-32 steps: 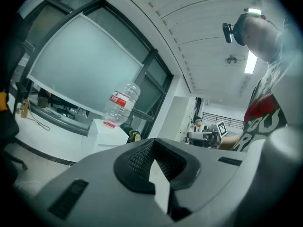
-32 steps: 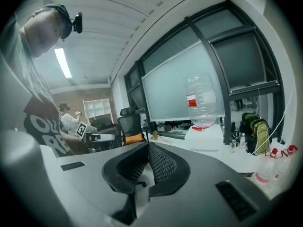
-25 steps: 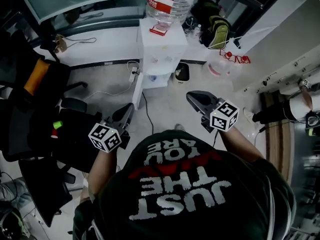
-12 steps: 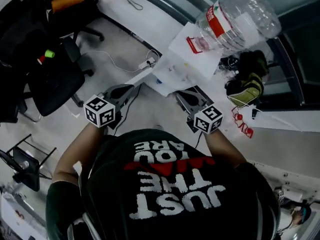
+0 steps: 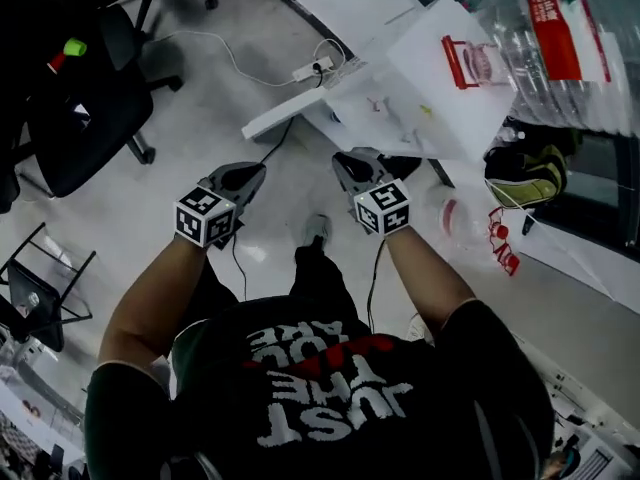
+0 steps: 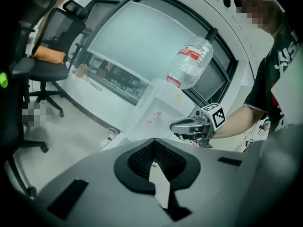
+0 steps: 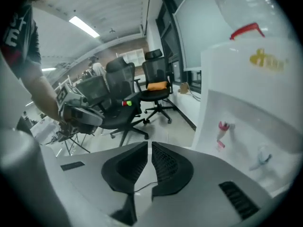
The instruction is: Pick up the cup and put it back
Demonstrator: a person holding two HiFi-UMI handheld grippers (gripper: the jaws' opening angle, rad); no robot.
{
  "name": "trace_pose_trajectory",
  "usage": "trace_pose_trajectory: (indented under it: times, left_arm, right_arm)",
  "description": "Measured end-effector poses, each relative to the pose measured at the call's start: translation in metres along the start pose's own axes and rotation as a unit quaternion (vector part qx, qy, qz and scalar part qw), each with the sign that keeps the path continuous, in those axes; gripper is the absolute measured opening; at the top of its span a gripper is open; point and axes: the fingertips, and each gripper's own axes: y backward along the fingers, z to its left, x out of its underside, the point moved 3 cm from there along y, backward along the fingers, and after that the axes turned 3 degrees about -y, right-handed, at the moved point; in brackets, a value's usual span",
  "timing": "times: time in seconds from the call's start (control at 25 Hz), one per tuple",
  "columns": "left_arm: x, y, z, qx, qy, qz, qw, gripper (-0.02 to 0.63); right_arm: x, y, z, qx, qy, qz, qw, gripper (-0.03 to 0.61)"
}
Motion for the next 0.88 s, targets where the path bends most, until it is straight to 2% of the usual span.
trace_pose_trajectory:
  times: [0.16,0.32,0.48,0.6,0.72,0.88]
  left_arm:
    - [0.062,-0.037,0.048,-0.001,0.015,0.008,0.9999,0.009]
    - [0.126,-0.065,0.080,0.009,0.030,0.014,0.9994,0.009]
    - [0.190,-0.083,0.128,-0.010,0.056,0.008,0.9984,0.009]
    - [0.230,-0.089,0.154,-0.029,0.073,0.002,0.9969,0.008]
    - [0.258,-0.097,0.170,-0.034,0.084,-0.001,0.9959,0.008]
    - [0.283,-0.111,0.181,-0.029,0.080,0.004,0.9964,0.008]
  right_arm:
    - [0.057,-0.073,-0.041,0.038,0.003,0.027,0.999,0.043]
    - [0.124,-0.134,-0.071,0.066,0.040,0.076,0.994,0.112]
    - [0.189,-0.197,-0.110,0.096,0.095,0.125,0.983,0.127]
    - [0.231,-0.232,-0.144,0.122,0.108,0.151,0.975,0.129]
    - [0.268,-0.256,-0.186,0.152,0.129,0.175,0.964,0.129]
    - [0.301,-0.278,-0.234,0.191,0.160,0.200,0.948,0.129]
